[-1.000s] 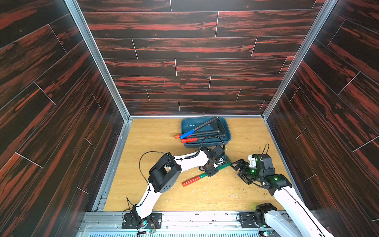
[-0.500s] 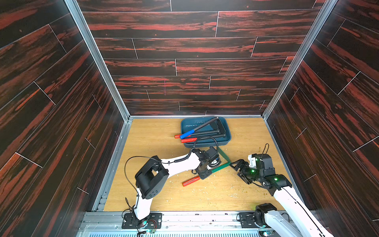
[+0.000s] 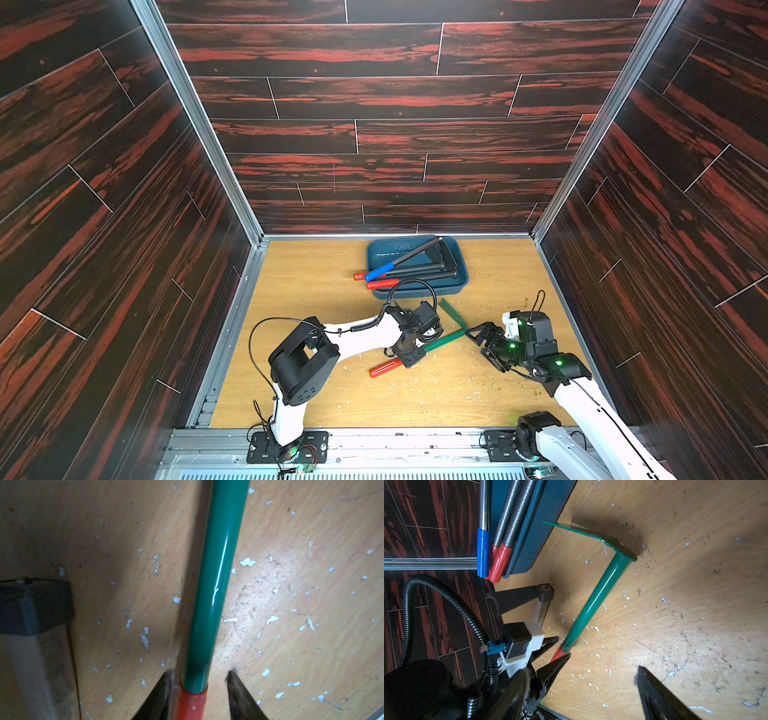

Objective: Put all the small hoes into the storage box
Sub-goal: Pick up the hoe from the center of the board.

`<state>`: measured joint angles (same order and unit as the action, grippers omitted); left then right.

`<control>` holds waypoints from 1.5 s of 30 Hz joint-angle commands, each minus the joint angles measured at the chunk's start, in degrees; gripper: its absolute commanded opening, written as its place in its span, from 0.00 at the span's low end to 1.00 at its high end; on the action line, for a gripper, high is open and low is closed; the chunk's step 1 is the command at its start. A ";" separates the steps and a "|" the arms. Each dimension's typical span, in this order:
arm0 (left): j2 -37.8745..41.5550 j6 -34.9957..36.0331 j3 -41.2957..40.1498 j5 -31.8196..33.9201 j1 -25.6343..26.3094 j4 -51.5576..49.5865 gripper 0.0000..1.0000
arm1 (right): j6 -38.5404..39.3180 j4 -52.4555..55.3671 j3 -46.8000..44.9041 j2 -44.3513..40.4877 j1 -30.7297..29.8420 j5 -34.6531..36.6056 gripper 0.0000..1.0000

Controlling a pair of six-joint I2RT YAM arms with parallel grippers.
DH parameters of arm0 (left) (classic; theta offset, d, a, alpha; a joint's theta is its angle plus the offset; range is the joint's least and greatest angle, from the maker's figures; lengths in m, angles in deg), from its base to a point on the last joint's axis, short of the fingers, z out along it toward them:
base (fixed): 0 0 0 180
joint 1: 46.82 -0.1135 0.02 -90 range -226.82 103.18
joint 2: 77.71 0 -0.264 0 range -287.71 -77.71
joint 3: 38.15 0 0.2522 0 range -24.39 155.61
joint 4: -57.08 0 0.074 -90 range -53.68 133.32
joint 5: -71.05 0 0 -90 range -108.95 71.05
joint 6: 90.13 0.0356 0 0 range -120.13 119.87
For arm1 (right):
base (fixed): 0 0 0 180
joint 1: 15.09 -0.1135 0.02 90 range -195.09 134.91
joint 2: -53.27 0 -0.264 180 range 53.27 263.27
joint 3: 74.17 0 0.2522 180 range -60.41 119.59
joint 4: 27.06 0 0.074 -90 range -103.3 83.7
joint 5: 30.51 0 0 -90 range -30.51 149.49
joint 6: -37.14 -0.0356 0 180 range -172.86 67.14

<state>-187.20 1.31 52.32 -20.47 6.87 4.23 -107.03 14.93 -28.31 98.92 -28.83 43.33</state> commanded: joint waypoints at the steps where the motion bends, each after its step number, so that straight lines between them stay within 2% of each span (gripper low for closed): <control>1: -0.99 -0.72 0.02 -1.28 0.02 -0.28 0.47 | 0.65 0.16 0.91 -0.12 0.27 -0.79 0.86; 22: -5.33 -1.15 -0.21 -2.31 -1.64 0.86 0.44 | 1.21 0.51 1.59 0.20 0.22 -0.53 0.85; 31: -5.39 -0.73 -0.11 -2.04 -1.66 1.13 0.26 | 1.44 0.35 1.83 0.85 0.26 -0.62 0.85; 40: -2.96 0.99 2.55 -0.67 -1.66 -1.27 0.02 | -0.09 -0.76 0.87 1.58 0.28 -1.94 0.85; 45: 0.13 2.22 4.71 0.10 -1.06 -2.99 0.00 | -2.13 -2.46 -0.32 2.04 0.28 -3.35 0.85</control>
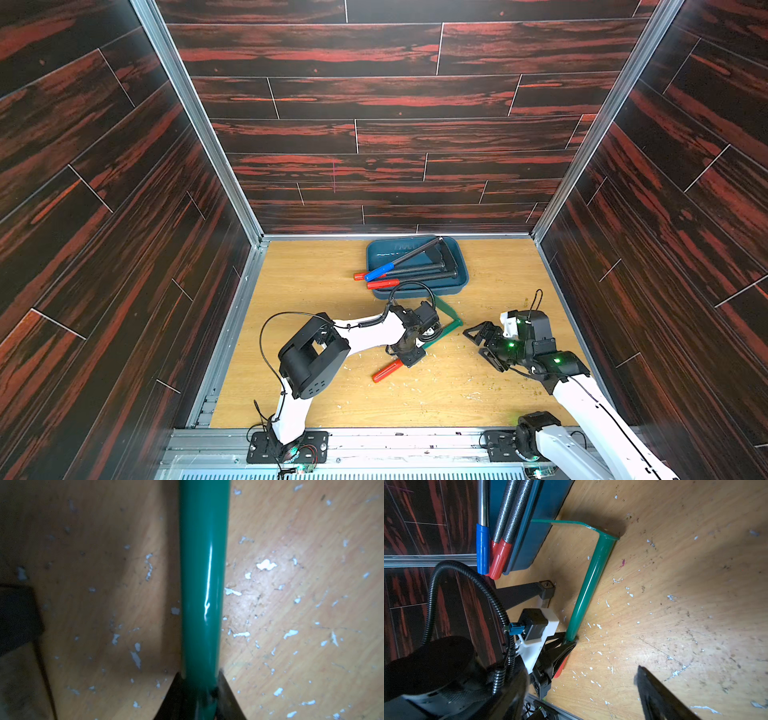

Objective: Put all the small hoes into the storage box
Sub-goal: Pick up the hoe from the center of the board.

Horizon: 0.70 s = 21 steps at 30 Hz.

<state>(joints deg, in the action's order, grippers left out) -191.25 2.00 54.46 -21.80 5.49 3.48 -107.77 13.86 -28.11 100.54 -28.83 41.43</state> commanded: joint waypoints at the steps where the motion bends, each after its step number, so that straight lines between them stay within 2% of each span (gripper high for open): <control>1: 4.79 1.84 3.03 1.93 0.57 -2.67 0.00 | -1.69 -1.57 -0.64 0.69 0.29 -1.43 0.85; 21: 9.80 3.05 9.40 5.88 2.30 -7.22 0.00 | -2.48 -2.56 -1.80 0.81 0.28 -1.45 0.85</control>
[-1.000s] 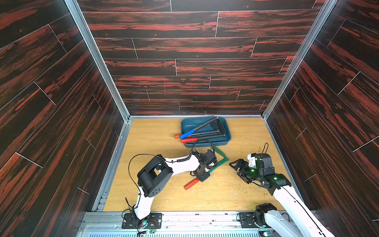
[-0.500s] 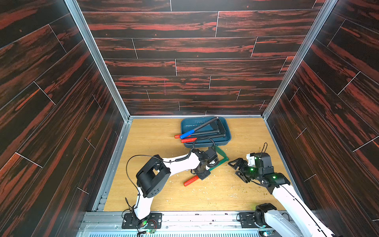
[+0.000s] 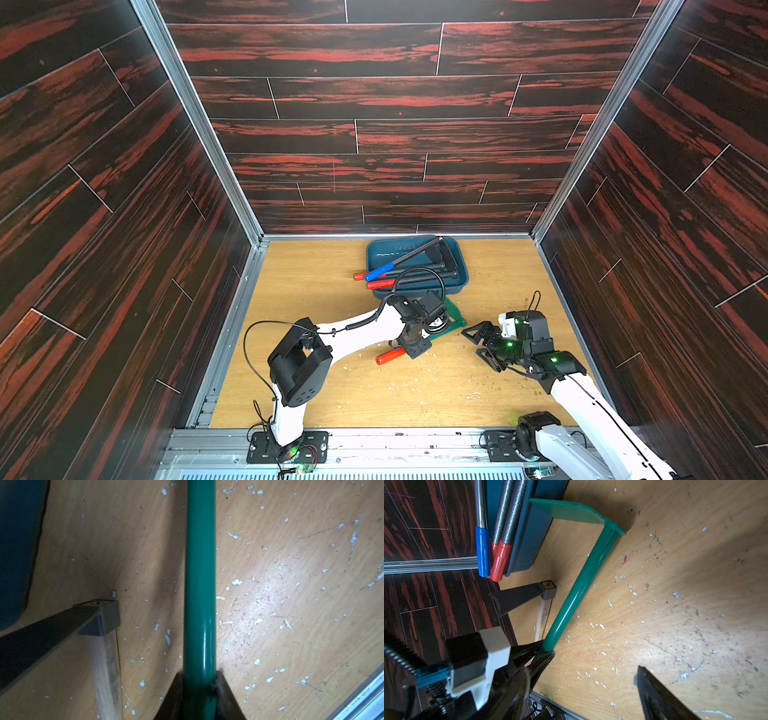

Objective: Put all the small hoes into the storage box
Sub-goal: Pick up the hoe from the center of the board.

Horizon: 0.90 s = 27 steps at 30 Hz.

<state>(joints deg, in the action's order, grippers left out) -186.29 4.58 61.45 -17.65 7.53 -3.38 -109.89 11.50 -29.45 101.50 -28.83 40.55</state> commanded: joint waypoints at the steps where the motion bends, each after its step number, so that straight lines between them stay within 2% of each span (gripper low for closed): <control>1: 5.03 0.48 2.64 1.90 0.41 -0.46 0.00 | -0.36 -0.20 -0.46 -0.14 0.26 -0.57 0.85; 13: 6.47 0.74 4.07 2.02 0.85 -0.77 0.00 | -1.10 -1.66 -0.73 0.87 0.22 -2.40 0.85; 16: 6.34 0.79 4.59 1.87 1.09 -0.77 0.00 | -2.97 -2.59 -1.07 1.54 0.24 -2.75 0.81; 20: 5.68 0.78 5.09 1.86 1.37 -0.73 0.00 | -6.67 -7.21 -2.43 4.71 0.12 -5.94 0.76; 27: 3.96 0.32 6.33 1.26 2.21 0.29 0.00 | -12.86 -16.88 -5.06 9.00 -0.19 -7.20 0.73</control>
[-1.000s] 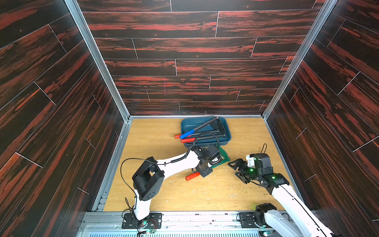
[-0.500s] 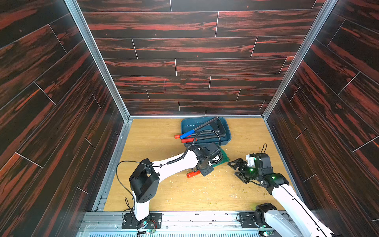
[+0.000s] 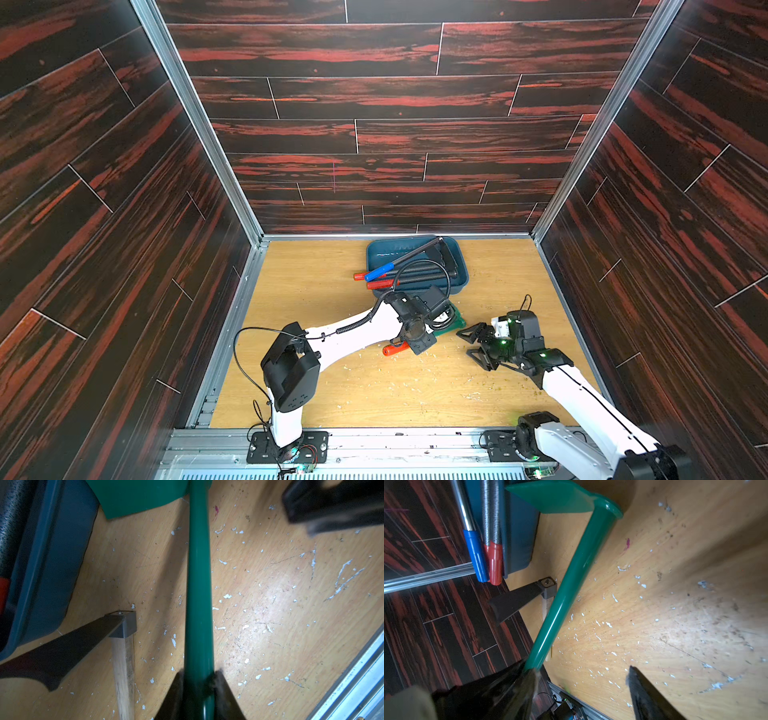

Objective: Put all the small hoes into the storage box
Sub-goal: Pick up the hoe from the center of the board.

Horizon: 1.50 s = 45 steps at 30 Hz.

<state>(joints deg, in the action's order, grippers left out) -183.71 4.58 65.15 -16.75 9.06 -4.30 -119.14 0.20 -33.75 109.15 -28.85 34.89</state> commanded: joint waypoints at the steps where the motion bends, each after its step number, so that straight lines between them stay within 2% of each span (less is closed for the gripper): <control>1: 1.05 0.31 2.99 0.35 0.83 1.21 0.00 | -4.24 -6.97 -1.05 2.04 -0.33 -1.74 0.72; 13: -2.69 -0.81 6.30 -0.94 2.13 1.67 0.00 | -12.44 -22.41 -2.46 12.10 -4.16 -1.11 0.70; 20: -3.43 -1.58 6.54 -1.40 2.63 2.32 0.00 | -15.83 -27.77 -3.19 15.10 -5.84 0.78 0.64; 26: -4.21 -2.24 6.51 -1.91 3.09 2.75 0.00 | -19.10 -31.07 -4.49 15.34 -6.71 2.15 0.53; 31: -4.65 -2.95 6.35 -2.26 3.53 3.44 0.00 | -20.10 -31.40 -5.06 14.40 -6.72 3.32 0.39; 39: -4.93 -4.08 5.24 -2.85 4.24 4.78 0.00 | -21.21 -33.25 -6.08 14.72 -6.81 3.60 0.30; 45: -4.66 -5.06 3.57 -3.51 4.48 6.42 0.00 | -21.50 -33.63 -6.69 14.18 -6.81 3.99 0.20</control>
<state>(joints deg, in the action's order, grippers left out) -189.32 -0.81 69.15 -18.41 12.77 -0.19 -142.50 -31.30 -39.94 124.25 -35.32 38.98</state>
